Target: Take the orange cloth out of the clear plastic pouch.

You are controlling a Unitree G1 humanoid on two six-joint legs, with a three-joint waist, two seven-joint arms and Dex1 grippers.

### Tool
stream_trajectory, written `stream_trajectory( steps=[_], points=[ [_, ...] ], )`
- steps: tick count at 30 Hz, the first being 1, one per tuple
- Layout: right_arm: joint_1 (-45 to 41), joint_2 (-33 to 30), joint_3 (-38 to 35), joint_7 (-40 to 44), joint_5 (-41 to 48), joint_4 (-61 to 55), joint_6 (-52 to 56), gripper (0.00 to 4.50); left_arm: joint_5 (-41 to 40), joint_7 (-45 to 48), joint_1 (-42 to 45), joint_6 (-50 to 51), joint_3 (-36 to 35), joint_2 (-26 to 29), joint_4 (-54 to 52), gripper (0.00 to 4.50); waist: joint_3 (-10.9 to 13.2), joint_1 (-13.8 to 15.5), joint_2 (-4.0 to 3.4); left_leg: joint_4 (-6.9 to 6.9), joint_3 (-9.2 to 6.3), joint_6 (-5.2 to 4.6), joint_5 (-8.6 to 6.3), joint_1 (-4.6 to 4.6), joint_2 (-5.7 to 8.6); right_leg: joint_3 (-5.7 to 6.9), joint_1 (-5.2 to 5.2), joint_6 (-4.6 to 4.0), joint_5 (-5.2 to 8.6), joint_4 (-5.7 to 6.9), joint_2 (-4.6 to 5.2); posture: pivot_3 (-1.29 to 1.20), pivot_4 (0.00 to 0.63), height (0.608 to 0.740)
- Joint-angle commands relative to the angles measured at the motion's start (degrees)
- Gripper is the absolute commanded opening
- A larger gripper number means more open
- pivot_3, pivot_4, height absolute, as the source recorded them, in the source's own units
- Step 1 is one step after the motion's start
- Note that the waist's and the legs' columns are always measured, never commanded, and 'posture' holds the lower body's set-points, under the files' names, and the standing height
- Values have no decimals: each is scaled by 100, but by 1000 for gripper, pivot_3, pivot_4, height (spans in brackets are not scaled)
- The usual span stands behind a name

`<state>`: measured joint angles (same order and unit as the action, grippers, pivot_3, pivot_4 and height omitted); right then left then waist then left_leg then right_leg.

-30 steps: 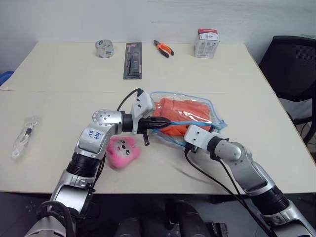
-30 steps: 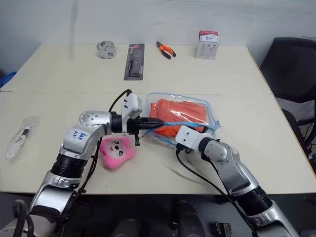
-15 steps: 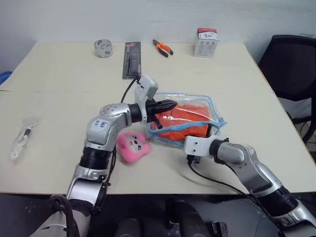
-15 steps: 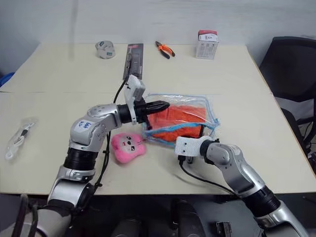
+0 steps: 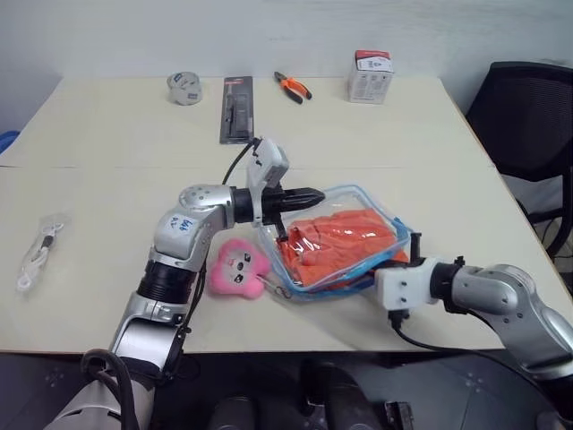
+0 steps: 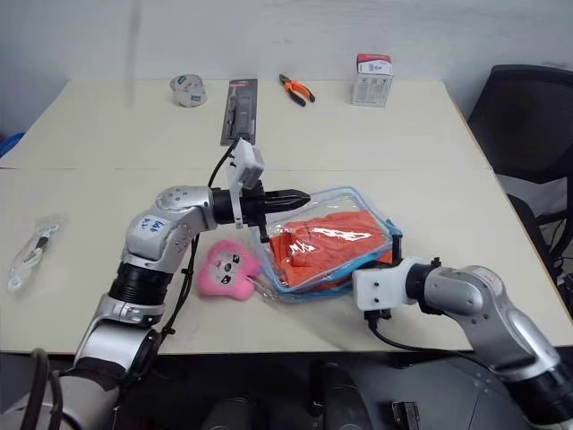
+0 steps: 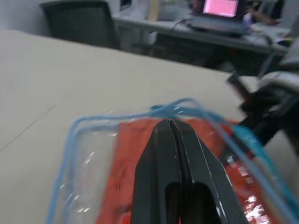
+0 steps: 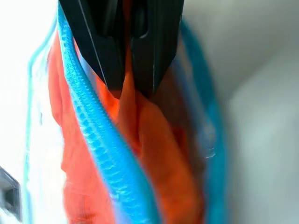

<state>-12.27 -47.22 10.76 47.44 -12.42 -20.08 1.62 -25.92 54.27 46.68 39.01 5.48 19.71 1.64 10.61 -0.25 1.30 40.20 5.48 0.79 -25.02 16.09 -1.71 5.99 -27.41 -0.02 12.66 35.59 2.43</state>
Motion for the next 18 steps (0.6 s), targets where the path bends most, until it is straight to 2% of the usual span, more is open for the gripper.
stream_trajectory(
  steps=[1, 7, 10, 13, 18],
  points=[
    [-180, 248, 197, -134, -222, 132, 117, 0, -292, 345, -157, 251, 115, 311, -807, 391, 1, 4, -4, 0, -2, 1, 1, 1, -2, -1, -3, -2, 1, 3, 2, 0, 150, 740],
    [-330, 472, 336, -209, -453, 334, 131, 0, 76, 909, -733, 154, 885, 1256, -1481, 2012, 2, 14, -4, 0, -6, 2, 1, 2, -3, -3, -5, -4, 3, 1, 3, 0, 150, 740],
    [-295, 436, 343, -194, -505, 408, 53, 0, 209, 1113, -892, -31, 1106, 1546, -1639, 2941, 2, 19, -5, 0, -7, 2, 1, 2, -2, -3, -5, -6, 4, 0, 2, 0, 150, 740],
    [-292, 433, 346, -183, -539, 467, 17, 0, 469, 1025, -949, -207, 1311, 1616, -1646, 2941, 2, 32, -4, 0, -9, 0, 0, 5, 0, -3, -3, -6, 4, -3, 4, 0, 150, 740],
    [-208, 426, 335, -137, -548, 404, 57, 0, 929, 577, -1014, -475, 1563, 1362, -1608, 2941, 1, 31, -4, -1, -9, -1, 0, 4, 2, -4, -2, -6, 4, -4, 1, 0, 150, 740]
  ],
)
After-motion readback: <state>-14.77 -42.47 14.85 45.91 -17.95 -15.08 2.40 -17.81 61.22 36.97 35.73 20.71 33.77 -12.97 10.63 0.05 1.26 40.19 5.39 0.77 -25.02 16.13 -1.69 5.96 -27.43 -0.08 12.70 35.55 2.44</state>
